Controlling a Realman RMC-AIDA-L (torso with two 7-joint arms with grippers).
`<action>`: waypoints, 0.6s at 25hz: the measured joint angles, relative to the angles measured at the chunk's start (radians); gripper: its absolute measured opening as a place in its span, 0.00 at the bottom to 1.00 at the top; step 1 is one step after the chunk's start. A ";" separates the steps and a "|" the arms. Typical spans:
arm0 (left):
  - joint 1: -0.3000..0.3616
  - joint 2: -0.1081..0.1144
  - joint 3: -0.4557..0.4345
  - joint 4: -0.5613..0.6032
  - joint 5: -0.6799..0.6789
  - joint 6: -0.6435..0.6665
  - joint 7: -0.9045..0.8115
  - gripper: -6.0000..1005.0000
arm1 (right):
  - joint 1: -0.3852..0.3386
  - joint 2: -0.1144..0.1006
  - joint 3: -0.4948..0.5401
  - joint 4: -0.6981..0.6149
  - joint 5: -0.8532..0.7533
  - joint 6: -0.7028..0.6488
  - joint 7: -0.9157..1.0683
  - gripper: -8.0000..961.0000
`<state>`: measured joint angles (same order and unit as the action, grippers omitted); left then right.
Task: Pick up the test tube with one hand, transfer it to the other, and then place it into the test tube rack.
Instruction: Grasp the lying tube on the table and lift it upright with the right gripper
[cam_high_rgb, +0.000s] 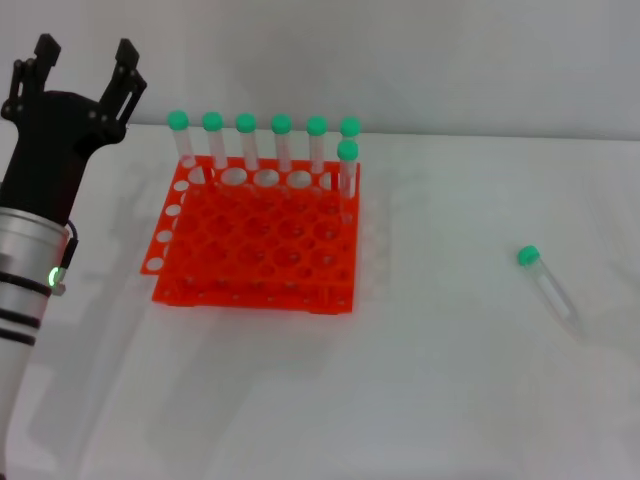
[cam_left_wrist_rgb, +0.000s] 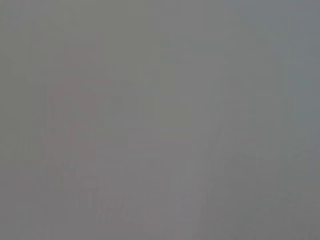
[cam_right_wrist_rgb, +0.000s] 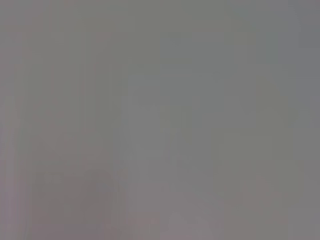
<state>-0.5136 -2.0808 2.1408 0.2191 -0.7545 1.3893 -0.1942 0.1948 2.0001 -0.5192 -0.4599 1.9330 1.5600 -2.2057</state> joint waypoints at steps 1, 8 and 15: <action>0.005 0.000 0.000 -0.002 0.006 0.004 0.000 0.87 | -0.010 0.000 0.000 -0.028 -0.011 -0.002 0.039 0.85; 0.028 0.001 -0.005 -0.002 0.029 0.016 -0.038 0.87 | -0.022 -0.003 0.000 -0.278 -0.149 -0.039 0.361 0.85; 0.031 0.001 0.001 0.005 0.046 0.018 -0.066 0.86 | 0.024 0.000 -0.040 -0.617 -0.390 0.034 0.759 0.85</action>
<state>-0.4828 -2.0799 2.1420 0.2238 -0.7089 1.4076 -0.2606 0.2185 1.9997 -0.5591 -1.0769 1.5426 1.5942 -1.4464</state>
